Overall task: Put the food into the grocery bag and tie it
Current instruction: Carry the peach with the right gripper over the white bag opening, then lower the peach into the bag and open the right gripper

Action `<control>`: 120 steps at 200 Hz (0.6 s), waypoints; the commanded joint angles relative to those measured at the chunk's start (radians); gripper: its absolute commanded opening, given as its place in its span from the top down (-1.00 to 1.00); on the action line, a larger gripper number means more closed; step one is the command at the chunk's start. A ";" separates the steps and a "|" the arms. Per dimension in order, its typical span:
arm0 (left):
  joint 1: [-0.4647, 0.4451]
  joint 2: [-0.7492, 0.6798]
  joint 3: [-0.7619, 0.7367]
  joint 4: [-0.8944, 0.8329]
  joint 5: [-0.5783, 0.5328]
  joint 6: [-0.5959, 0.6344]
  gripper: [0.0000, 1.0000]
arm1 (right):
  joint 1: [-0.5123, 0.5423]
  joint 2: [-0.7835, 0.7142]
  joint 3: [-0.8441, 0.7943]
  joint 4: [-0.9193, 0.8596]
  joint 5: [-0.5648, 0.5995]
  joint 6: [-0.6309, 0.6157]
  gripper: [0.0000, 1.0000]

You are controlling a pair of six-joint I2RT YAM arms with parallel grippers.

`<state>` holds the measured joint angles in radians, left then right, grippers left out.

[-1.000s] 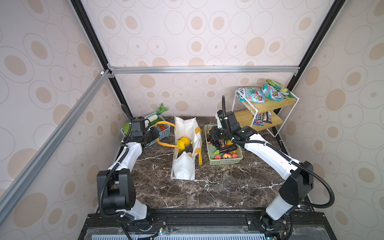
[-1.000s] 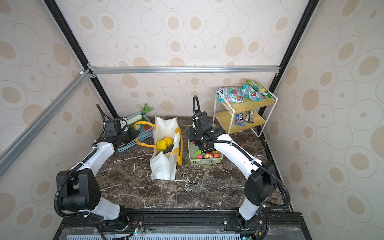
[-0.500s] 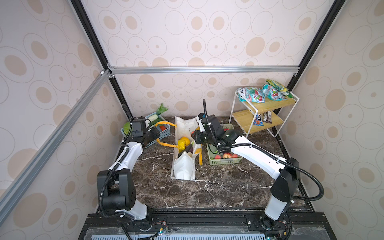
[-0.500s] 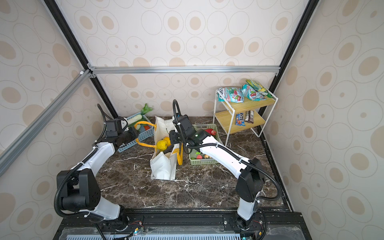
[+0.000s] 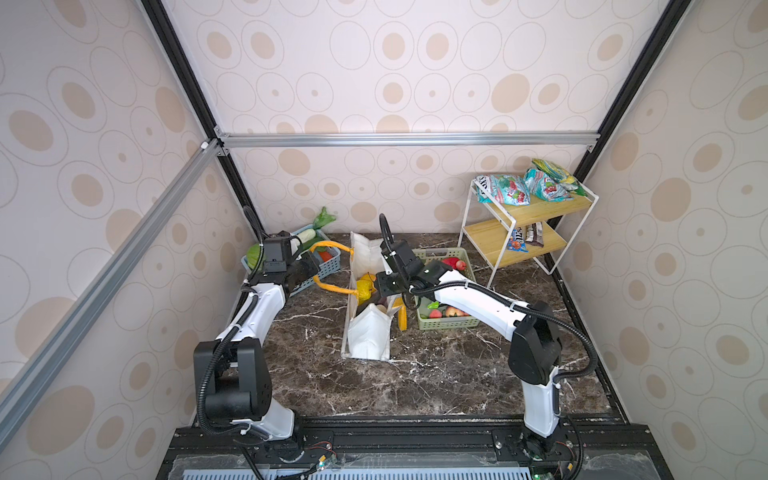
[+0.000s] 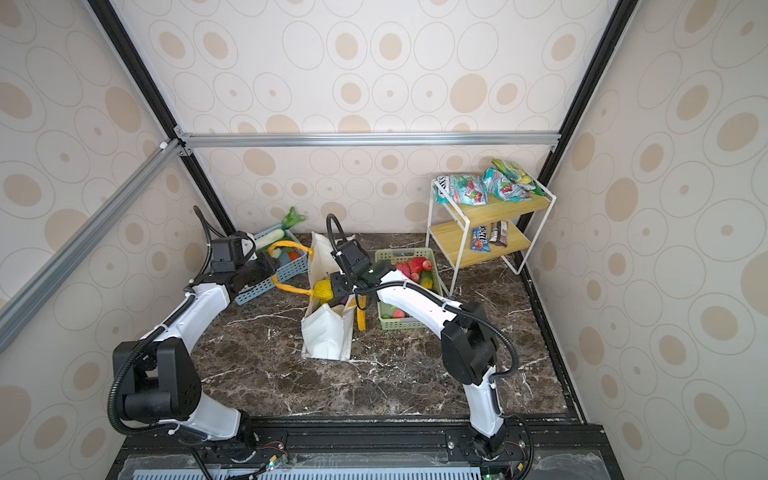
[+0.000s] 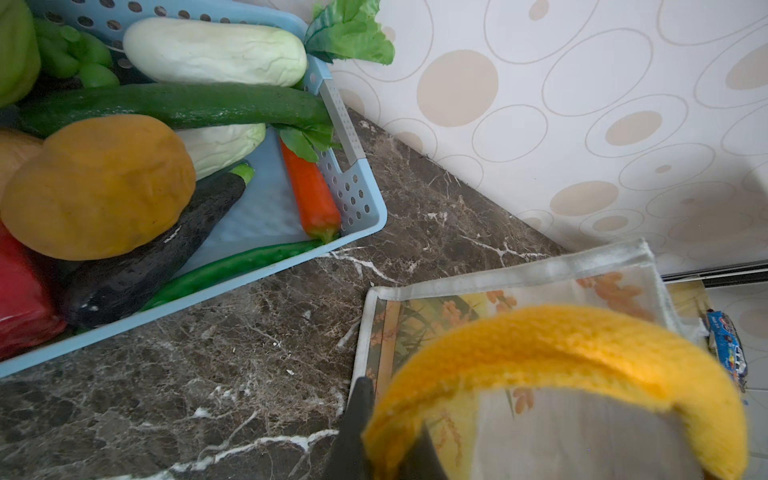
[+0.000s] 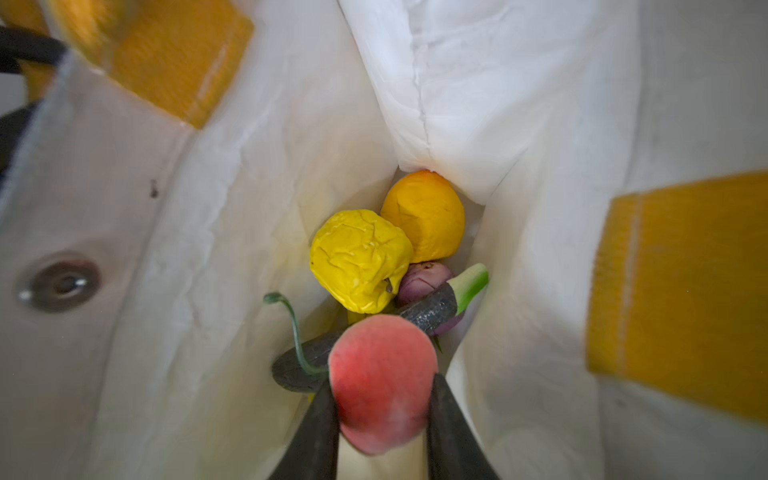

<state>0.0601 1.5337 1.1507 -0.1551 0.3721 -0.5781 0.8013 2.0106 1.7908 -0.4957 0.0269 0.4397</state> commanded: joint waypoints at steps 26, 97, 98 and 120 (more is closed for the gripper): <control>-0.008 -0.006 0.047 -0.008 0.005 0.023 0.93 | 0.006 0.086 0.060 -0.066 -0.013 -0.013 0.38; -0.010 0.006 0.063 -0.009 0.009 0.023 0.93 | 0.004 0.160 0.077 -0.088 -0.023 -0.010 0.33; -0.010 0.006 0.063 -0.009 0.009 0.023 0.93 | 0.003 0.161 0.077 -0.089 -0.023 -0.010 0.33; -0.009 0.006 0.060 -0.008 0.009 0.024 0.93 | 0.003 0.183 0.088 -0.099 -0.028 -0.010 0.29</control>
<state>0.0586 1.5337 1.1671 -0.1600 0.3740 -0.5777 0.8009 2.1437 1.8549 -0.5476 0.0143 0.4355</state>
